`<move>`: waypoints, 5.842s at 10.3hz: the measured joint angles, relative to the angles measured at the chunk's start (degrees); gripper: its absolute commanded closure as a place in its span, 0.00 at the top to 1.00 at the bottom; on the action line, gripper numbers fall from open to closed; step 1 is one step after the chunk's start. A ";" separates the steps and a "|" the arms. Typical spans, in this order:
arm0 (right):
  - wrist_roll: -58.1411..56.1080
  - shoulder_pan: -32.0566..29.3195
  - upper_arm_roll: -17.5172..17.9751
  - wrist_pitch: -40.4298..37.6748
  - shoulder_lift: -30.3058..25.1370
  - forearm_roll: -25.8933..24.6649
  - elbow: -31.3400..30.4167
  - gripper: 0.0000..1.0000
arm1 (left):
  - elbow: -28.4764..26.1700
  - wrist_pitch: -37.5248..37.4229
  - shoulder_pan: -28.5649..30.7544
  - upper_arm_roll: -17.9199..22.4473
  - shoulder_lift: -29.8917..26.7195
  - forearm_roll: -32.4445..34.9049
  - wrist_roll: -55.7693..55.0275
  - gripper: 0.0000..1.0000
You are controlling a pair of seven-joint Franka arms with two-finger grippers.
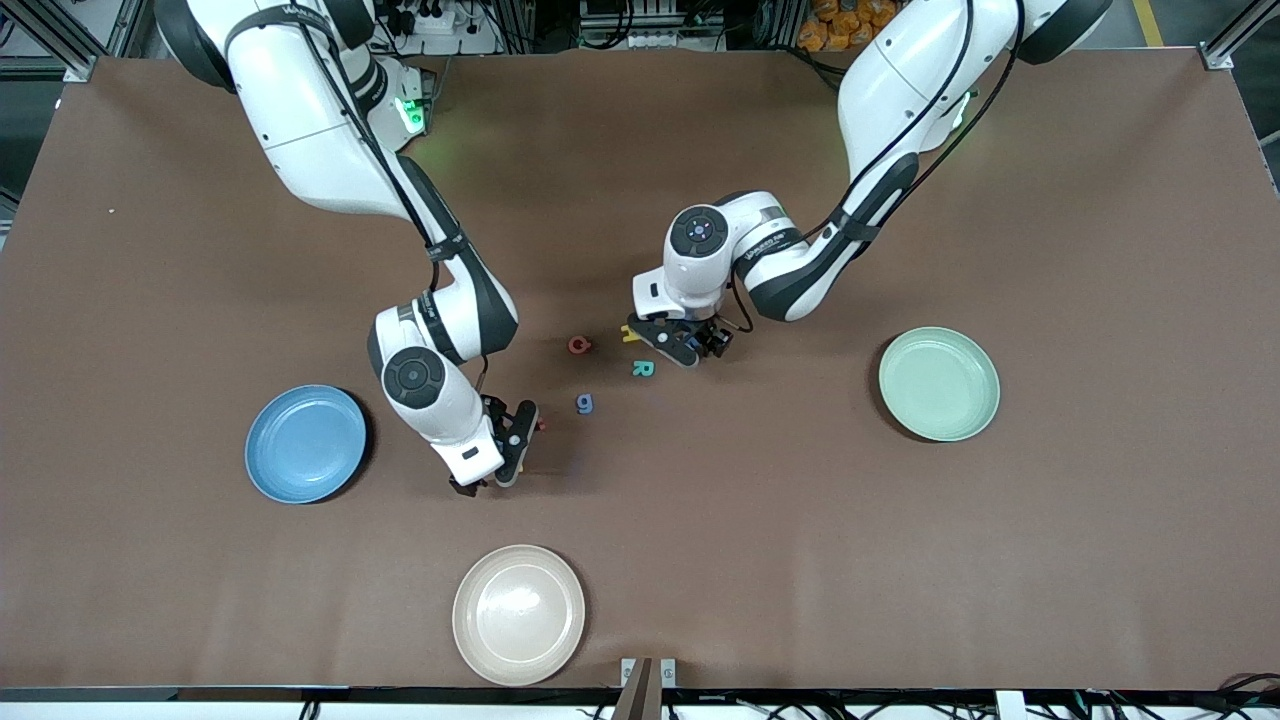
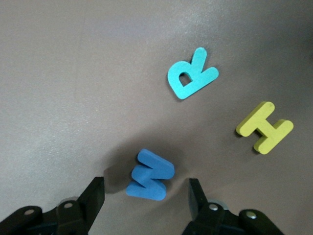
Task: Sort upper and lower case letters into plates
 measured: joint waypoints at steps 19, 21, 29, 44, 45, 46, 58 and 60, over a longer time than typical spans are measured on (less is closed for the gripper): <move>1.43 0.04 -0.18 -0.75 0.33 0.18 0.11 0.00 | 1.37 -29.04 46.00 -24.57 -15.08 -6.40 -1.05 0.00; 4.25 0.05 -0.20 -3.77 -0.49 0.18 0.56 0.00 | 0.83 -30.87 50.60 -25.72 -14.93 -6.59 -0.77 0.00; 10.14 -3.47 -11.91 -15.58 -8.96 0.15 -0.80 0.00 | -1.30 -31.06 58.21 -21.84 -6.56 -6.61 -1.01 0.00; 13.73 -2.45 -15.50 -14.73 -9.73 7.49 -5.59 1.00 | 0.78 -32.97 49.95 -20.73 -6.61 -4.66 -6.26 1.00; 15.19 0.21 -15.41 -14.36 -9.76 7.77 -5.33 1.00 | 1.18 -33.88 46.89 -20.78 -7.52 -4.66 -9.39 1.00; 16.27 2.70 -15.36 -13.67 -9.76 8.78 -5.18 1.00 | 1.53 -34.32 44.07 -20.80 -8.05 -4.66 -12.58 1.00; 41.96 15.78 -11.38 -4.47 -1.73 13.55 -2.96 1.00 | 3.53 -32.95 30.07 -20.92 -7.14 -4.82 -33.20 1.00; 42.00 15.77 -11.29 -3.35 -0.87 13.57 -2.89 1.00 | 3.78 -32.15 29.60 -20.92 -6.80 -5.59 -34.38 1.00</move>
